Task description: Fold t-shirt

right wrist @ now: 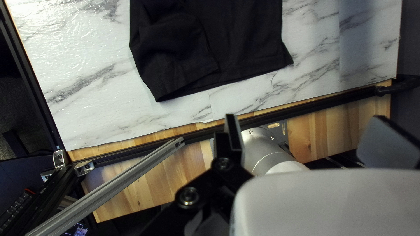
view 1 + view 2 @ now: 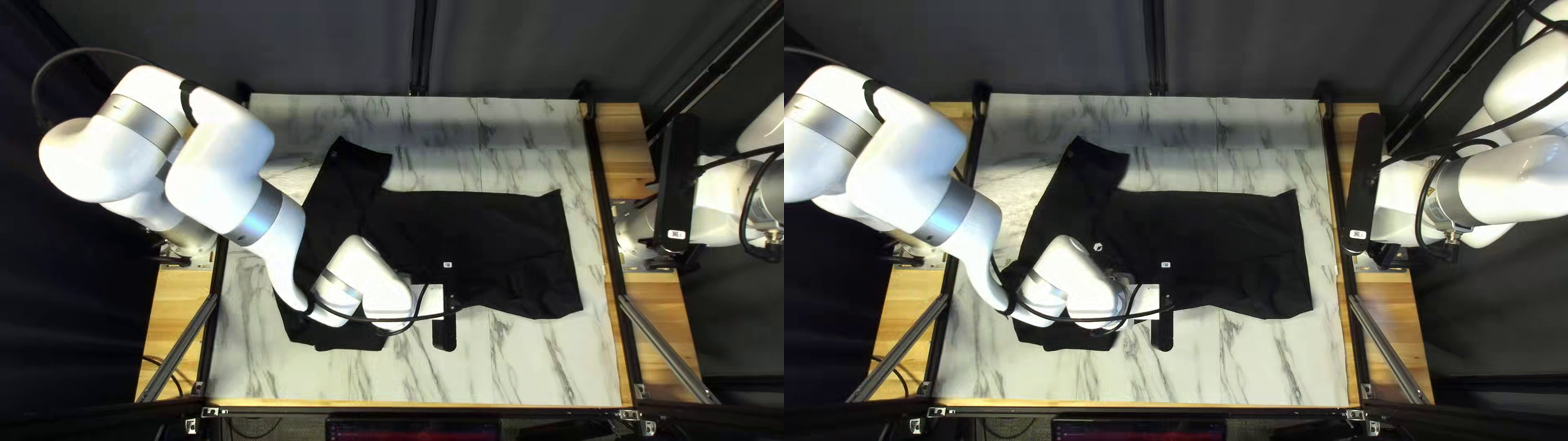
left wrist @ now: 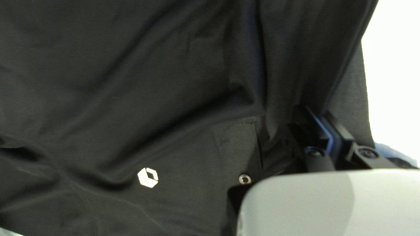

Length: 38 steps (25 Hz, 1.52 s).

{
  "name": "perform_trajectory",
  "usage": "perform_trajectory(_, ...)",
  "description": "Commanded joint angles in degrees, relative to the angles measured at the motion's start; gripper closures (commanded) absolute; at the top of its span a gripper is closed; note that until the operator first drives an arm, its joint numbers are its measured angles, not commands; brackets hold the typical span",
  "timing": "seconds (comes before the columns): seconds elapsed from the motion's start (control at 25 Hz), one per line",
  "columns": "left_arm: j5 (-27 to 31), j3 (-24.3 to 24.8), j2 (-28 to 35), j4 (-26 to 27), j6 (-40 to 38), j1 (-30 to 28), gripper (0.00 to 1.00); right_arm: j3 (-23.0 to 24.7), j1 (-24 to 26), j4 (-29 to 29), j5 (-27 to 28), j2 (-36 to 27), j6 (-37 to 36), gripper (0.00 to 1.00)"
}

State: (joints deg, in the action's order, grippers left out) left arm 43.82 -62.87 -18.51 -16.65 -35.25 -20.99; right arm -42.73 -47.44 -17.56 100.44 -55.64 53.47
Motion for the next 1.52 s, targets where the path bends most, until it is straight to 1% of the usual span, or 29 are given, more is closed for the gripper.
perform_trajectory(0.04, -0.63, 2.21, 1.93, -0.12, 0.10, 1.78, 1.00, 0.00, 0.00, 0.00, 0.00, 0.00, 0.00, 0.00)
perform_trajectory(0.32, -2.37, 7.81, 5.92, -0.09, -2.20, 4.90, 1.00, 0.00, 0.00, 0.00, 0.00, 0.00, 0.00, 0.00)
perform_trajectory(0.52, -2.48, 9.62, 7.45, 0.27, -3.57, 6.06, 1.00, 0.00, 0.00, 0.00, 0.00, 0.00, 0.00, 0.00)
perform_trajectory(0.56, -2.55, 9.42, 7.23, 0.57, -3.30, 6.19, 0.30, 0.00, 0.00, 0.00, 0.00, 0.00, 0.00, 0.00)
perform_trajectory(0.6, -2.53, 8.70, 6.62, 1.03, -2.77, 6.20, 0.01, 0.00, 0.00, 0.00, 0.00, 0.00, 0.00, 0.00)
perform_trajectory(0.64, -2.53, 8.13, 6.16, 1.39, -2.26, 6.18, 0.00, 0.00, 0.00, 0.00, 0.00, 0.00, 0.00, 0.00)
perform_trajectory(0.88, -2.23, 4.23, 4.52, 3.15, 1.14, 5.79, 0.00, 0.00, 0.00, 0.00, 0.00, 0.00, 0.00, 0.00)
perform_trajectory(1.0, -4.84, 2.95, 3.43, 6.05, 6.19, 7.44, 0.00, 0.00, 0.00, 0.00, 0.00, 0.00, 0.00, 0.00)
perform_trajectory(1.08, -6.67, 1.51, 1.80, 8.94, 10.47, 8.93, 0.00, 0.00, 0.00, 0.00, 0.00, 0.00, 0.00, 0.00)
perform_trajectory(1.24, -9.47, -4.63, -4.41, 18.25, 22.50, 12.22, 0.00, 0.00, 0.00, 0.00, 0.00, 0.00, 0.00, 0.00)
perform_trajectory(1.32, -9.29, -8.57, -7.78, 21.91, 26.94, 13.17, 0.00, 0.00, 0.00, 0.00, 0.00, 0.00, 0.00, 0.00)
perform_trajectory(1.36, -9.18, -9.58, -8.59, 22.94, 28.11, 13.37, 0.00, 0.00, 0.00, 0.00, 0.00, 0.00, 0.00, 0.00)
perform_trajectory(1.44, -8.23, -14.09, -11.90, 26.42, 31.96, 13.94, 0.00, 0.00, 0.00, 0.00, 0.00, 0.00, 0.00, 0.00)
perform_trajectory(1.48, -7.92, -15.27, -12.71, 27.36, 32.95, 14.07, 0.00, 0.00, 0.00, 0.00, 0.00, 0.00, 0.00, 0.00)
perform_trajectory(1.52, -7.12, -17.84, -14.44, 29.11, 34.73, 14.32, 0.00, 0.00, 0.00, 0.00, 0.00, 0.00, 0.00, 0.00)
